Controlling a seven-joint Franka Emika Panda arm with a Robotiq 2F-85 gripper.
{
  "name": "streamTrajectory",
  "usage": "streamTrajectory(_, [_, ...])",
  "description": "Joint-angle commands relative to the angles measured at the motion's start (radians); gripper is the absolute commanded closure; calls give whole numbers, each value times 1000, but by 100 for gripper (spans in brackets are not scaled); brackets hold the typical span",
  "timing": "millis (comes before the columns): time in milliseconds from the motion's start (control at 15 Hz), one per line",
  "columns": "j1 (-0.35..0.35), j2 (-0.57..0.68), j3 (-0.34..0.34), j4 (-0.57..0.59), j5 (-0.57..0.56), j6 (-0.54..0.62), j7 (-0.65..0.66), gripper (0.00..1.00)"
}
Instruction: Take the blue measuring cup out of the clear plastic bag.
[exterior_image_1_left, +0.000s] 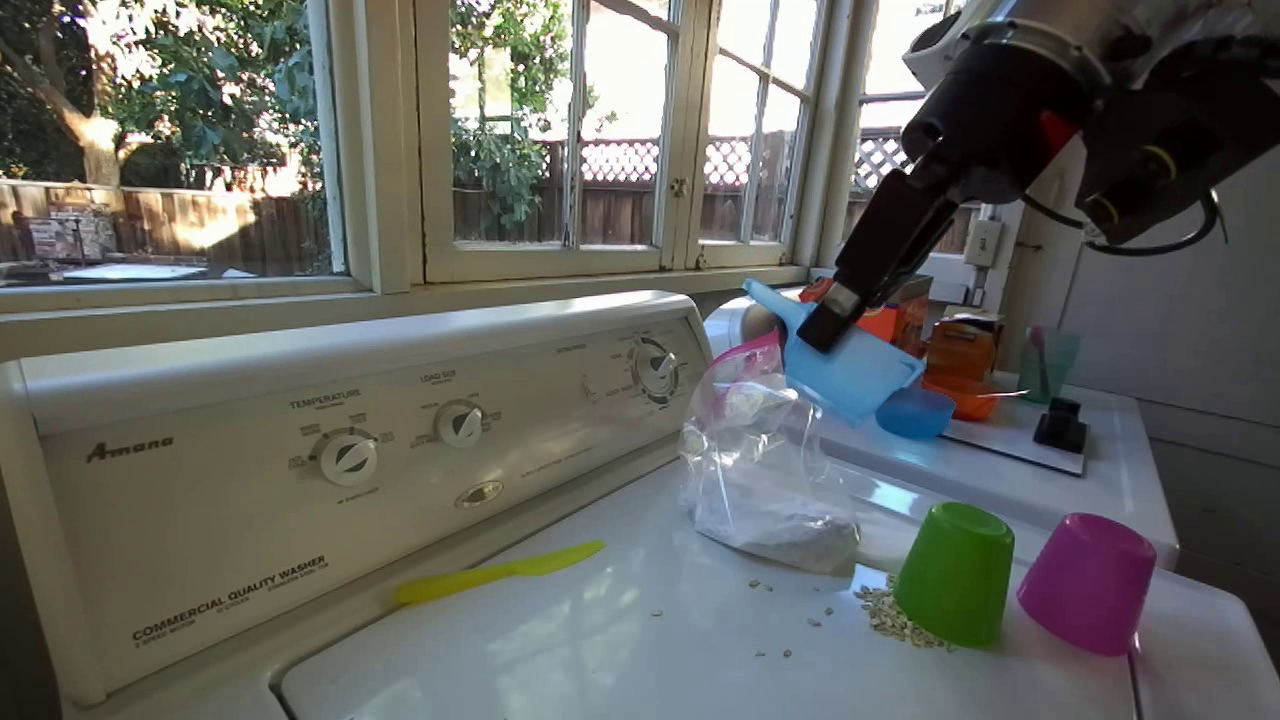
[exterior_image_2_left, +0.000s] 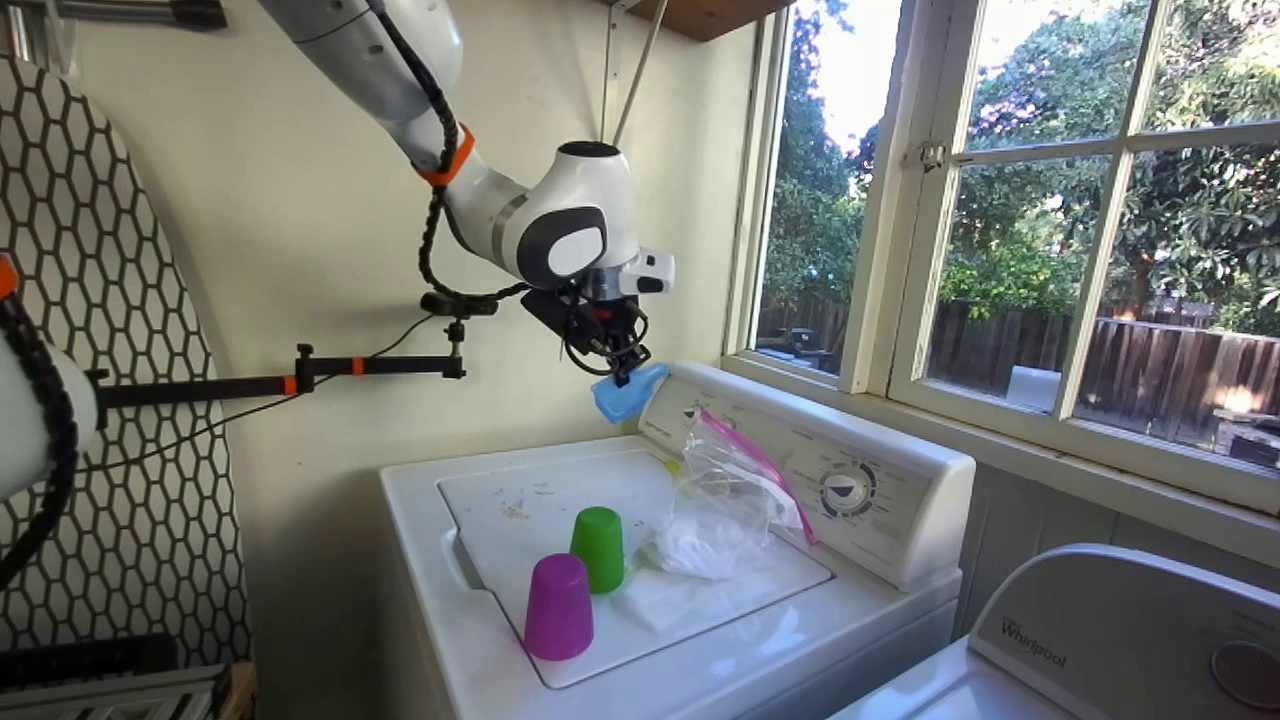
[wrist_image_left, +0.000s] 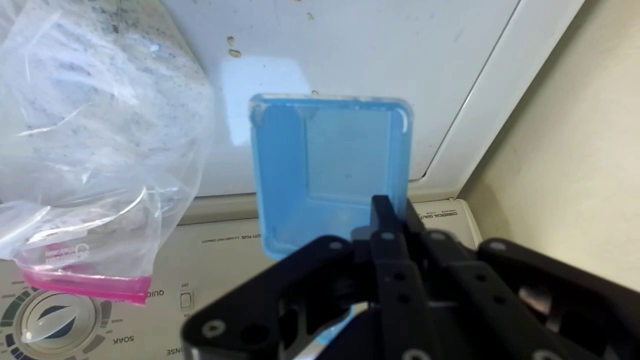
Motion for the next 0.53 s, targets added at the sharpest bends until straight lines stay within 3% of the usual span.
streamTrajectory(0, [7,-27,-11,-6,-31,-16,22,99])
streamTrajectory(67, [14,-41,-16,-5,-59,-37,32,99])
streamTrajectory(133, [172,-79,-174,-1,-36,-55,8,99])
streamTrajectory(267, [265,-99,-271,1,-90,-91,44,99])
streamTrajectory(333, [191,-82,-193,10,-188,-112,104,99])
streamTrajectory(467, [227,-77,-211,33,-278,-158,141,99])
